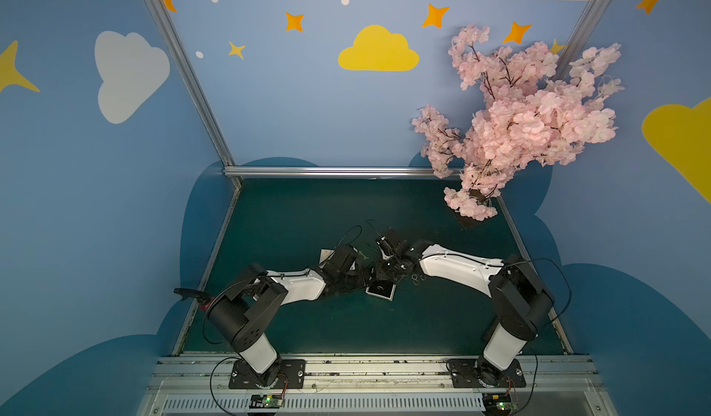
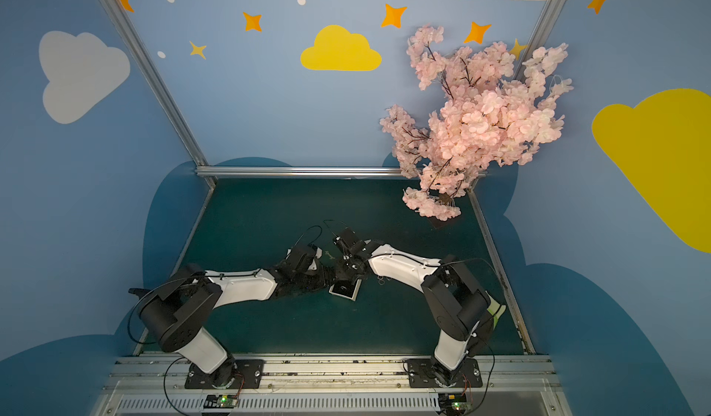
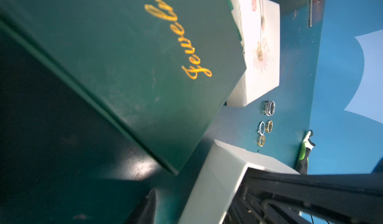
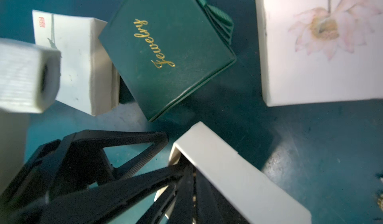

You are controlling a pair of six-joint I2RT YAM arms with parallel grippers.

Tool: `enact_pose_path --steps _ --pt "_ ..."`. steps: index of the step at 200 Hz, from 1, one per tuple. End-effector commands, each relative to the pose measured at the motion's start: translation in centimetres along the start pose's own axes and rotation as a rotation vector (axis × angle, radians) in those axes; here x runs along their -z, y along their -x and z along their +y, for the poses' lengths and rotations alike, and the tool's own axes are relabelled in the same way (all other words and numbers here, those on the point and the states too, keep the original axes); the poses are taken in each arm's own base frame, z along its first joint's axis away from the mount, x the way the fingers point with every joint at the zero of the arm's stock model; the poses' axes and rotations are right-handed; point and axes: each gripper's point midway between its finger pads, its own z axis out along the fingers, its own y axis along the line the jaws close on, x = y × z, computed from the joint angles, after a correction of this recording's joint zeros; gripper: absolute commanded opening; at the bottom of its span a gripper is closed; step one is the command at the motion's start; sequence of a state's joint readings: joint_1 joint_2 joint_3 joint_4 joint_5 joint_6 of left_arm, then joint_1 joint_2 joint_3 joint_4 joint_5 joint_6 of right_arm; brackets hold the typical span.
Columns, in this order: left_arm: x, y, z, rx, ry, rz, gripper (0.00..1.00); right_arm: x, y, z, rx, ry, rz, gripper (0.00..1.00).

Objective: Take the rings out of the lift-off lid box
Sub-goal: Take out the ring from the jewelry box.

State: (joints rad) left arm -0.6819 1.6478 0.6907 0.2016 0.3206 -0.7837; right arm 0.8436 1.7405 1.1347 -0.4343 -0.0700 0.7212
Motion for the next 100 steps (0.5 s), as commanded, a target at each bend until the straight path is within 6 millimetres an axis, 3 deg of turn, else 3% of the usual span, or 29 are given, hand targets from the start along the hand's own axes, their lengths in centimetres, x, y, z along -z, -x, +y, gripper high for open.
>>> enact_pose_path --steps 1,100 --pt "-0.5 -1.0 2.5 0.023 0.101 0.027 0.54 1.1 -0.1 0.3 0.007 0.015 0.004 0.00" --pt "-1.3 -1.6 4.3 0.038 0.205 0.071 0.52 1.2 0.3 0.1 0.007 0.025 -0.028 0.00"
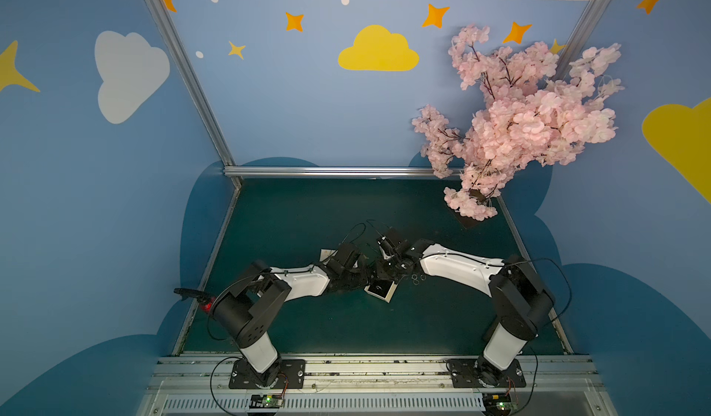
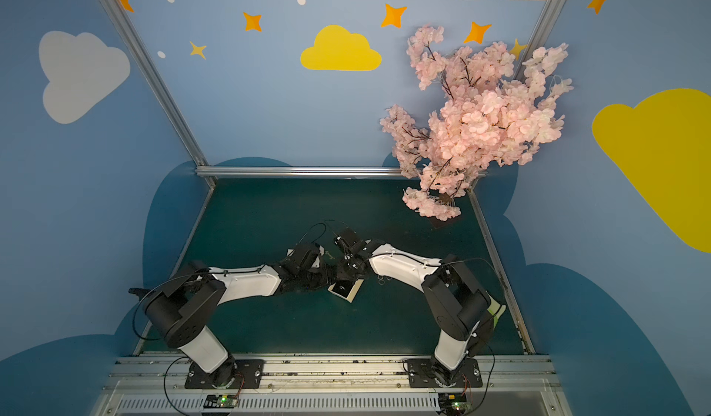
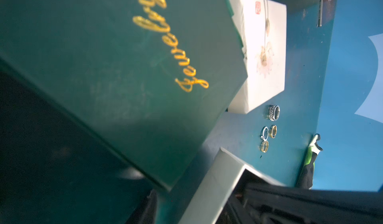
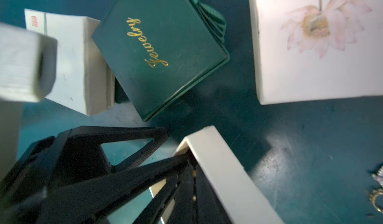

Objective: Take the rings out of the lift-off lid box
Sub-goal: Take out the ring from the jewelry box.

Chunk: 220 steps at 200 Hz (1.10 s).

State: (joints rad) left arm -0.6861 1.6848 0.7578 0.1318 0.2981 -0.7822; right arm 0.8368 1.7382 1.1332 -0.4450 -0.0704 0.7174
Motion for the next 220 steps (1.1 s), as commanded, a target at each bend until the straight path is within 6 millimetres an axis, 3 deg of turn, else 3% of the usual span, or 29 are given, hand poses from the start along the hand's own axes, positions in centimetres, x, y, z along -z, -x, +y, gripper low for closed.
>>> enact_pose_path --steps 1,128,220 --pt "-0.9 -2.1 4.4 0.032 0.162 0.063 0.52 1.2 0.4 0.5 0.009 0.035 -0.036 0.00" --pt "-0.7 -2.8 3.9 0.011 0.165 0.074 0.51 -0.1 2.1 0.3 0.033 0.070 -0.159 0.00" --pt "-1.5 -3.2 5.0 0.027 0.207 0.094 0.47 0.8 0.8 -0.7 0.020 0.017 -0.004 0.00"
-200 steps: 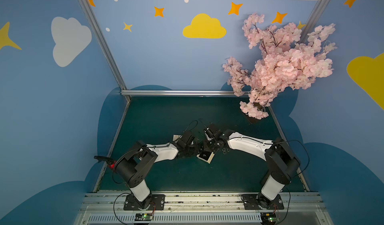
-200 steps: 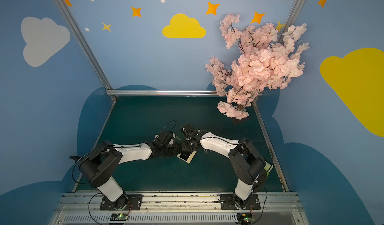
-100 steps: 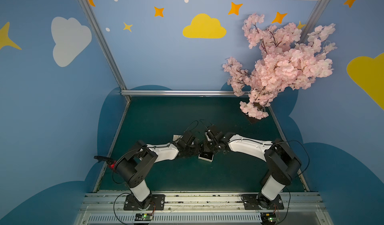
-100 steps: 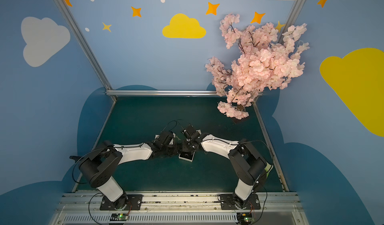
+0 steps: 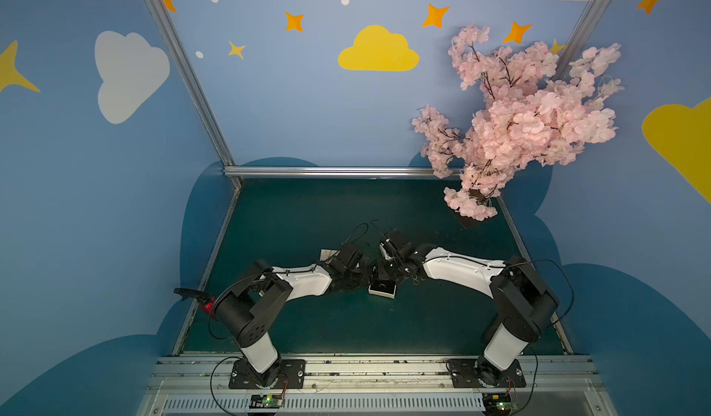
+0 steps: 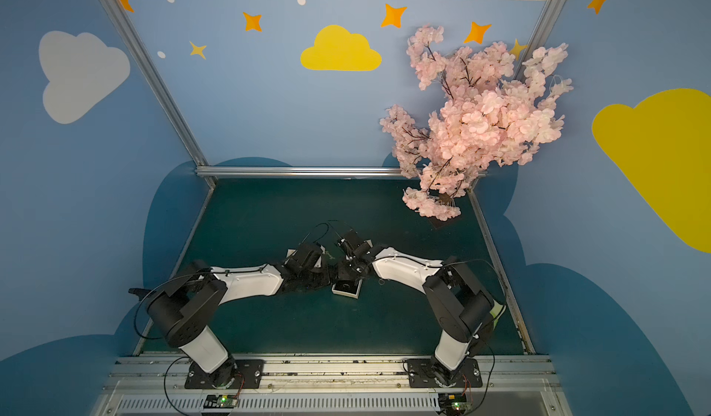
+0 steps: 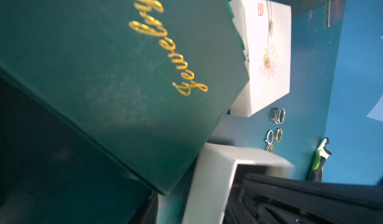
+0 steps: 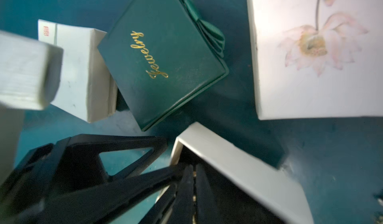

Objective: Take the rings out of the lift-off lid box
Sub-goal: Take out the ring from the jewelry box.

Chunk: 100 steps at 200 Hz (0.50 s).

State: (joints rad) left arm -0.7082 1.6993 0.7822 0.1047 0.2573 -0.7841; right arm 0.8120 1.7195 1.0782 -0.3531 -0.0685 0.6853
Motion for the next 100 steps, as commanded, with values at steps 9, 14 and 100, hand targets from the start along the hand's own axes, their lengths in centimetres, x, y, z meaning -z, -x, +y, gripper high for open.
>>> enact_pose_path --steps 9,14,100 --pt "-1.2 -3.2 4.9 0.036 0.171 0.105 0.47 1.1 -0.1 -0.2 0.002 -0.013 0.062 0.00" --pt "-1.2 -3.2 4.9 0.035 0.172 0.102 0.47 1.1 -0.1 -0.2 -0.001 -0.014 0.070 0.00" --pt "-1.1 -3.1 3.7 -0.008 0.162 0.099 0.48 0.1 0.4 0.1 -0.034 0.005 0.076 0.00"
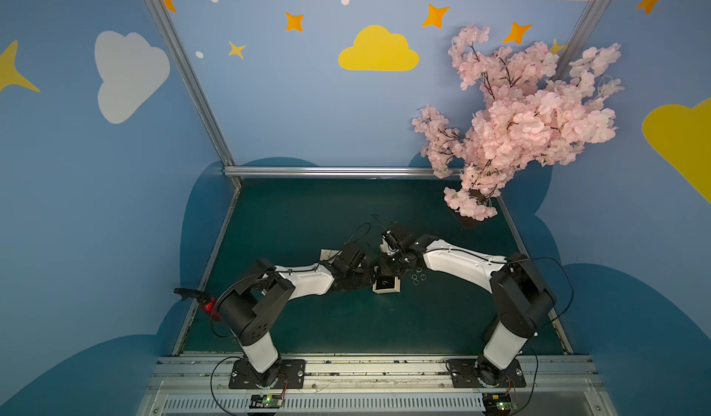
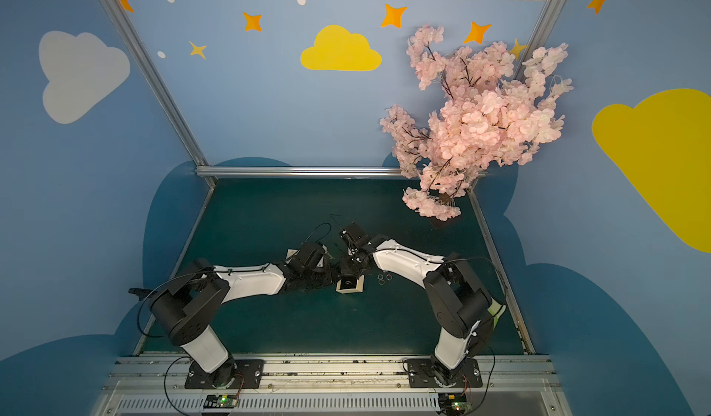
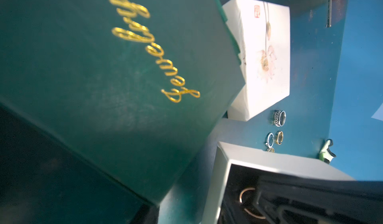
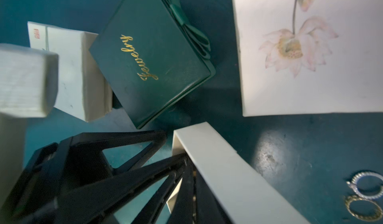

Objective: Take the rings out of the lift-off lid box
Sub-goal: Take out the ring from the jewelry box.

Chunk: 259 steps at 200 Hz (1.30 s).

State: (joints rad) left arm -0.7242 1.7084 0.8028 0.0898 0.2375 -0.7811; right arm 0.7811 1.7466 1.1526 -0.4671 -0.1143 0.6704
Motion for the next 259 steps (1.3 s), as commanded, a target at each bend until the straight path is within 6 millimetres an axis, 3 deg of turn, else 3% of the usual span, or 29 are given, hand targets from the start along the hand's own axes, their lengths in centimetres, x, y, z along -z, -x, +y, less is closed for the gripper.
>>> enact_pose_path --steps 1,93,178,230,259 --pt "-1.0 -3.2 4.1 0.004 0.151 0.106 0.48 -0.4 0.3 0.5 -0.011 0.021 0.006 0.00" --pt "-2.0 -3.3 4.1 0.000 0.160 0.132 0.47 -0.7 1.1 -0.3 -0.059 0.016 -0.020 0.00" --pt "-1.5 -3.5 3.7 -0.017 0.152 0.117 0.47 -0.6 3.0 -0.4 -0.089 0.064 -0.145 0.00" --pt "-0.4 -2.5 3.9 -0.027 0.176 0.061 0.47 2.9 4.0 -1.2 -0.083 0.057 -0.223 0.00" --pt "-0.1 -2.3 3.5 -0.041 0.168 0.055 0.48 4.2 3.7 -4.0 -0.132 -0.006 -0.240 0.00"
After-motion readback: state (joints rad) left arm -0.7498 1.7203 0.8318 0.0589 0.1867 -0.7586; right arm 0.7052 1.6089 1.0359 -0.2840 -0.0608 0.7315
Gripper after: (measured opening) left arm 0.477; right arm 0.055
